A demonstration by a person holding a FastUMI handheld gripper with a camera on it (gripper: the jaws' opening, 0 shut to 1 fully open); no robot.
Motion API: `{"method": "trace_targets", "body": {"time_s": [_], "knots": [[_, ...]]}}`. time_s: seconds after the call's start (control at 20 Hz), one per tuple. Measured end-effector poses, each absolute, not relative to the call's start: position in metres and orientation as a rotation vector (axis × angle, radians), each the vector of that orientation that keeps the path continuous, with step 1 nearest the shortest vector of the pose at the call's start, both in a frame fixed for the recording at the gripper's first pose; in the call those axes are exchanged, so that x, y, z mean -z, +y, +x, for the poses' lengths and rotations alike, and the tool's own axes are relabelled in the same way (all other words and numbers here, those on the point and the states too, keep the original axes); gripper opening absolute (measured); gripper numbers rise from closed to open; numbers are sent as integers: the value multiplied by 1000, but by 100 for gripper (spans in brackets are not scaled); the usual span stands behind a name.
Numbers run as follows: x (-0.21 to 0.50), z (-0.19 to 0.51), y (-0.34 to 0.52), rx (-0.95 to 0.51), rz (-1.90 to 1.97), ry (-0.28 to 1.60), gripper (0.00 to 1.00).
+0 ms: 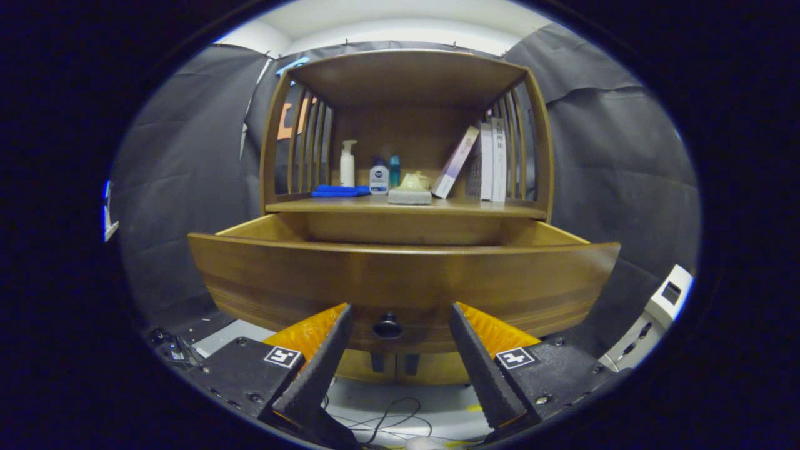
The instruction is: Pull open the drawer, take out the items inside it, and place them on the countertop above the cabinet.
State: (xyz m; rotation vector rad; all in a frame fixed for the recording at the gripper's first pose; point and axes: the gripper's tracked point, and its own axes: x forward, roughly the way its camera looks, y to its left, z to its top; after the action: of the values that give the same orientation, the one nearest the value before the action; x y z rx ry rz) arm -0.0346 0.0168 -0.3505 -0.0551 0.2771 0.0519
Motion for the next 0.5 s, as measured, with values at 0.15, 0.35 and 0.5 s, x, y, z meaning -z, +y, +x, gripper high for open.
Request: {"method": "trace_targets", "body": {"time_s": [0.15,0.35,0.5], "knots": [[352,-28,12,-27,-44,278,98],[349,-22,13,-18,-39,266,98],[349,-20,14,-17,-34,264,98]]}}
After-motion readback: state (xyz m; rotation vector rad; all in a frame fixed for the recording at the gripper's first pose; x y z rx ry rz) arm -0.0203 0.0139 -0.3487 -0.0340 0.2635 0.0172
